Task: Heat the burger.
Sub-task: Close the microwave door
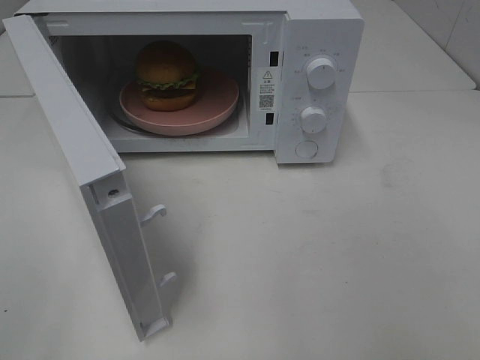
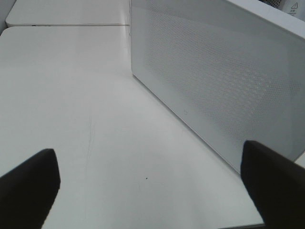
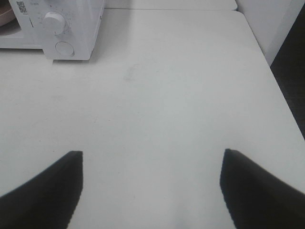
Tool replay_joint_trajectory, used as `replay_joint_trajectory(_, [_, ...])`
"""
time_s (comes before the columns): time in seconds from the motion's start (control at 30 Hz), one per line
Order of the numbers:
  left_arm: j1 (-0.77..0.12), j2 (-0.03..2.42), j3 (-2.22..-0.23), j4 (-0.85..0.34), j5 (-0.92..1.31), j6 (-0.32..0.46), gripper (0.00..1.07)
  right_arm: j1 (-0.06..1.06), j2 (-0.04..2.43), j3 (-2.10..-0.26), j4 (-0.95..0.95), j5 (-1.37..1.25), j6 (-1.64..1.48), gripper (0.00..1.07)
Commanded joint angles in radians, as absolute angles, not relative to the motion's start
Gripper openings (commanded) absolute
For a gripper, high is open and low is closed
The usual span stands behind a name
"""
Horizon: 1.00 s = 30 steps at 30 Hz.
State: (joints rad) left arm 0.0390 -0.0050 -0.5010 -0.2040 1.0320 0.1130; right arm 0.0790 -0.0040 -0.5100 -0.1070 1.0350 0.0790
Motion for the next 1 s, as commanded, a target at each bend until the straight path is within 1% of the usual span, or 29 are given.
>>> replay_joint_trajectory(0.03, [0.037, -0.027, -0.497, -0.206, 1.024, 0.108, 0.98, 0.071, -0.03, -0.506, -0.112, 1.032, 0.083, 0.76])
replay_joint_trajectory(0.6, [0.037, -0.027, -0.497, -0.207, 1.024, 0.107, 0.98, 0.071, -0.03, -0.506, -0.112, 1.032, 0.083, 0.76])
replay_joint_trajectory(0.73, [0.037, -0.027, -0.497, -0.205, 1.022, 0.092, 0.98, 0.071, -0.03, -0.506, -0.112, 1.032, 0.083, 0.76])
replay_joint_trajectory(0.77, [0.037, -0.027, -0.506, -0.206, 1.008, 0.076, 0.98, 0.071, -0.03, -0.506, -0.112, 1.032, 0.083, 0.76])
replay_joint_trajectory(0.8, [0.037, -0.017, -0.526, -0.206, 0.986, 0.054, 0.96, 0.071, -0.03, -0.506, -0.112, 1.032, 0.083, 0.76])
replay_joint_trajectory(0.9, [0.037, -0.004, -0.537, -0.206, 0.977, 0.046, 0.94, 0.071, -0.03, -0.506, -0.112, 1.032, 0.083, 0.76])
replay_joint_trajectory(0.97, [0.037, 0.067, -0.553, -0.192, 0.948, 0.045, 0.83, 0.071, -0.03, -0.506, -0.112, 1.032, 0.083, 0.76])
replay_joint_trajectory(1.0, [0.037, 0.067, -0.553, -0.192, 0.948, 0.045, 0.83, 0.071, -0.03, -0.506, -0.112, 1.032, 0.083, 0.76])
